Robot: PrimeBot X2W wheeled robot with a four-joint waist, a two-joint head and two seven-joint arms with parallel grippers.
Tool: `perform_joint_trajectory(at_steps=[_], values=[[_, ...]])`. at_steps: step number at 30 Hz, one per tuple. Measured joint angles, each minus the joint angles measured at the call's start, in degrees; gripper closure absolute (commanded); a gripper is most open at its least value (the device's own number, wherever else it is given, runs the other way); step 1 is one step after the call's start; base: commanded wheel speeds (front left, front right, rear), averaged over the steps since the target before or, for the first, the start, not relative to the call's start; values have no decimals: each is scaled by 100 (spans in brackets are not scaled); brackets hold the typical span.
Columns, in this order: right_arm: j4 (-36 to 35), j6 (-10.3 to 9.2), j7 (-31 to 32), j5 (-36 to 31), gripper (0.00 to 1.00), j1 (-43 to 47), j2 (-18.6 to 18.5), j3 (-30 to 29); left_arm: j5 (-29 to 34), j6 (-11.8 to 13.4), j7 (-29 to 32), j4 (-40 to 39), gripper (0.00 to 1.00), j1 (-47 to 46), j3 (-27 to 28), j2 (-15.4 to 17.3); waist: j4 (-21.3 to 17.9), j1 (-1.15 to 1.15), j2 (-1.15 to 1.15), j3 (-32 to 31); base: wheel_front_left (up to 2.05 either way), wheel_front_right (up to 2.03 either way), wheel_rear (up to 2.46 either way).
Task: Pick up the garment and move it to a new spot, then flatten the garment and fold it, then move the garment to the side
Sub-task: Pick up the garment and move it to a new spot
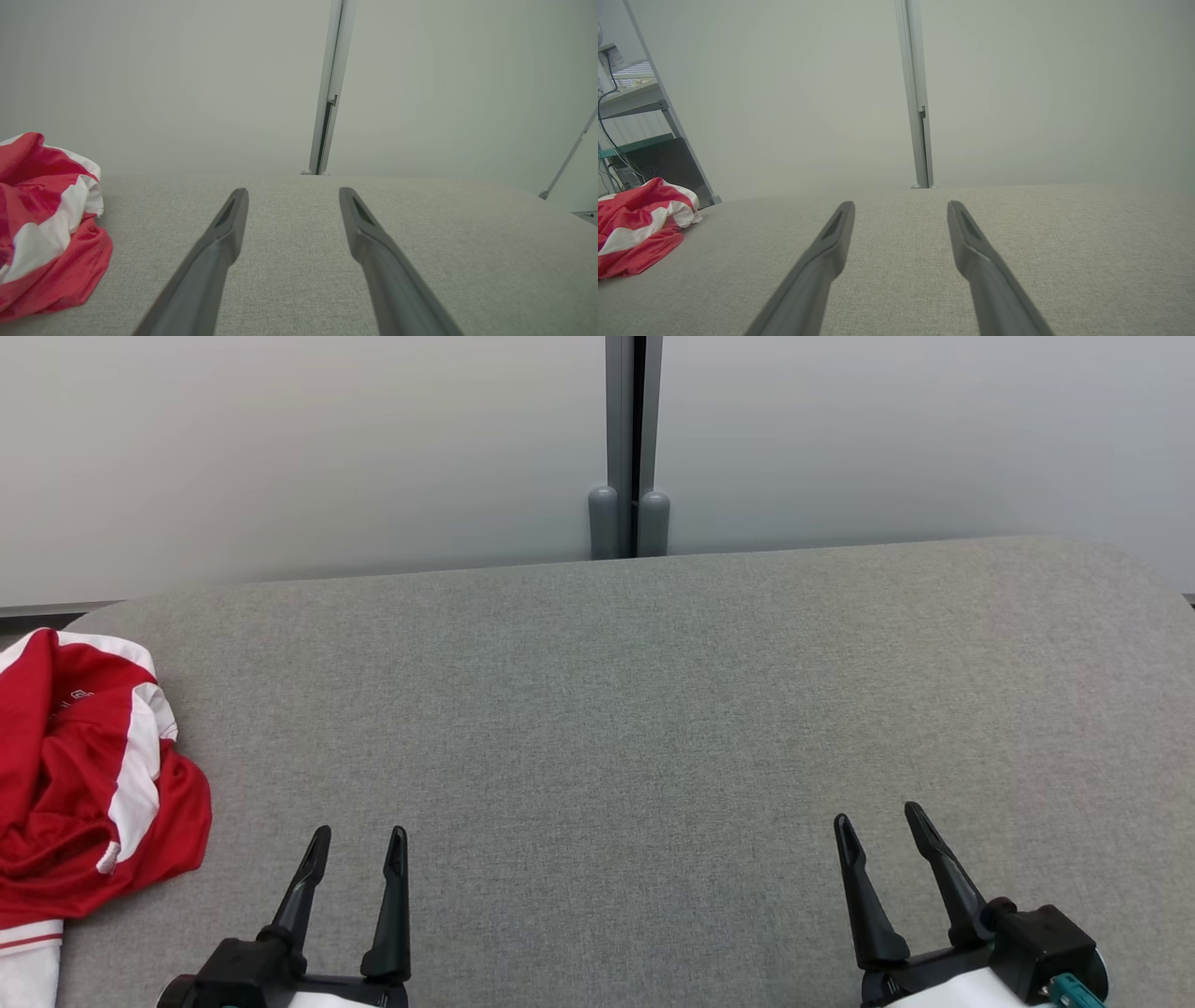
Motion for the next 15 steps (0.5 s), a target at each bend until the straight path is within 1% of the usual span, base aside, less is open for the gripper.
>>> perform_joint_trajectory(at_steps=[7,15], values=[[-32,0,0,1,0,48,-1,-18,29,1,0,12,0,-1,-15,0,92,0,0,11,0,0,0],[-44,0,-1,-4,0,93,-2,4,44,41,-4,23,0,-2,-35,-1,484,0,0,32,0,0,0]])
